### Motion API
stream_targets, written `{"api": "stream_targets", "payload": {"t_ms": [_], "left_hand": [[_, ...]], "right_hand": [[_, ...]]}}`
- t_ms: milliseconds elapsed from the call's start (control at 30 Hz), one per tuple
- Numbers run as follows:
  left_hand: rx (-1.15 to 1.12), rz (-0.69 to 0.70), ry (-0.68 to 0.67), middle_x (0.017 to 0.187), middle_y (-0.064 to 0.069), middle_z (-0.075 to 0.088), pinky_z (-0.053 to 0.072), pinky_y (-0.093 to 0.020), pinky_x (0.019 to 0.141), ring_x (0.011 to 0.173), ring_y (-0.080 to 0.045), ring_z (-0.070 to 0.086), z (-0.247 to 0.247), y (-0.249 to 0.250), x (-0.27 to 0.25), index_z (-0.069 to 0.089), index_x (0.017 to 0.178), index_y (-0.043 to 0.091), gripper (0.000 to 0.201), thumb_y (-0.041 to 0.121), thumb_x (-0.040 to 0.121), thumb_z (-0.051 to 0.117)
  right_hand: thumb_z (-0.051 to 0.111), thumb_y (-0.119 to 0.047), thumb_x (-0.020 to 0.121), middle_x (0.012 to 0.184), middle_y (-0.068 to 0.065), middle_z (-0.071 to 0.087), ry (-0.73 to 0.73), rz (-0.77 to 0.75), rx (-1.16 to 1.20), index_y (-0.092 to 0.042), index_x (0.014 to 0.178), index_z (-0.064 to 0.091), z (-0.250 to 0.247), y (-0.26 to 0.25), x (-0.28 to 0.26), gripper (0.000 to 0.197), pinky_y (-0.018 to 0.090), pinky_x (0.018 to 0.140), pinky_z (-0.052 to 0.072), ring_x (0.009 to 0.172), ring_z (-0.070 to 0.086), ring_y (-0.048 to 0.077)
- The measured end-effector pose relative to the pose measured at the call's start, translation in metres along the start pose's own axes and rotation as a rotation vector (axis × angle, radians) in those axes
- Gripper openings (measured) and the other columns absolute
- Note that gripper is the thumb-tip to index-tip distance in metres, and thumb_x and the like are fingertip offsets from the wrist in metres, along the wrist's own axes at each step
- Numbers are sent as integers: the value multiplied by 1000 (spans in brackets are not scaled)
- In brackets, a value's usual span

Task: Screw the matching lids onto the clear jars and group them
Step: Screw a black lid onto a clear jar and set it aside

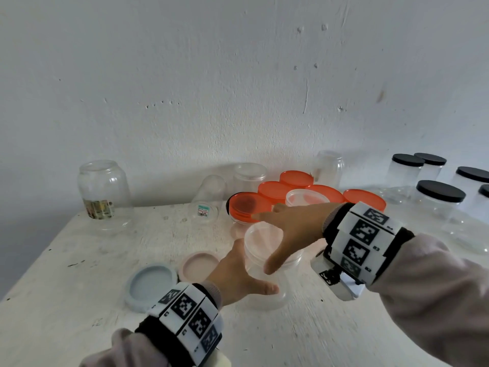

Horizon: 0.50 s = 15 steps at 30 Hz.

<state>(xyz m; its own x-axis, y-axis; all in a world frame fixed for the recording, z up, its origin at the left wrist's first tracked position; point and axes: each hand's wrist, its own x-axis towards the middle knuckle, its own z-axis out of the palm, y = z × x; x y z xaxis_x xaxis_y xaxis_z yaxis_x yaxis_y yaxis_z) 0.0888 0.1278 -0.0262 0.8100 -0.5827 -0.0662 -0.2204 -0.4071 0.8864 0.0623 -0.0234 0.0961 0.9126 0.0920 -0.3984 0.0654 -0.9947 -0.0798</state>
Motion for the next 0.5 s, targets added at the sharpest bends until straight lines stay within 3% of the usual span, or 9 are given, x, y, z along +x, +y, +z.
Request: {"api": "stream_targets", "payload": {"t_ms": [100, 200, 267, 333, 367, 433, 500], "left_hand": [[10, -1, -2, 135, 11, 42, 36, -34, 109, 126, -13, 39, 1, 0, 1, 17, 142, 28, 110, 39, 59, 88], [0, 2, 2, 135, 11, 42, 36, -31, 107, 125, -12, 39, 1, 0, 0, 18, 143, 28, 111, 39, 58, 88], [-16, 10, 2, 133, 12, 43, 36, -29, 105, 124, -11, 39, 0, -1, 0, 19, 143, 26, 111, 38, 58, 89], [-17, 16, 3, 131, 12, 44, 37, -28, 103, 125, -11, 40, 0, -2, 0, 20, 143, 25, 110, 38, 58, 89], [-10, 15, 5, 131, 12, 44, 37, -29, 103, 125, -11, 41, 0, -1, 0, 20, 143, 25, 110, 38, 58, 89], [-1, 11, 7, 134, 11, 43, 37, -32, 106, 125, -12, 40, 0, -1, -1, 19, 144, 24, 111, 39, 58, 89], [7, 2, 11, 138, 8, 42, 36, -34, 109, 127, -14, 39, 0, 0, 0, 19, 145, 24, 113, 39, 58, 89]], "right_hand": [[81, -45, 68, 147, -15, 26, -60, -59, -2, -50, 145, 13, -7, 0, -3, 103, 35, 98, 31, 135, 26, 15], [77, -52, 69, 138, -16, 34, -45, -52, 16, -52, 142, 23, -5, 1, -1, 91, 33, 97, 38, 126, 36, 13], [70, -67, 67, 126, -14, 42, 5, -14, 23, -46, 139, 32, -1, -1, -1, 84, 25, 79, 47, 107, 50, 12], [60, -78, 66, 115, -12, 45, 61, 32, -8, -37, 137, 39, 1, -4, 0, 84, 18, 58, 38, 81, 50, 5], [58, -80, 65, 114, -11, 46, 74, 48, -14, -35, 137, 40, 2, -4, 0, 87, 18, 58, 37, 79, 50, 3], [62, -80, 61, 130, -8, 46, 54, 54, -16, -36, 142, 32, 0, -1, 2, 97, 23, 78, 40, 107, 52, 11], [73, -69, 61, 144, -11, 35, -9, 18, -12, -44, 145, 20, -2, 2, 1, 103, 32, 93, 34, 130, 37, 16]]}}
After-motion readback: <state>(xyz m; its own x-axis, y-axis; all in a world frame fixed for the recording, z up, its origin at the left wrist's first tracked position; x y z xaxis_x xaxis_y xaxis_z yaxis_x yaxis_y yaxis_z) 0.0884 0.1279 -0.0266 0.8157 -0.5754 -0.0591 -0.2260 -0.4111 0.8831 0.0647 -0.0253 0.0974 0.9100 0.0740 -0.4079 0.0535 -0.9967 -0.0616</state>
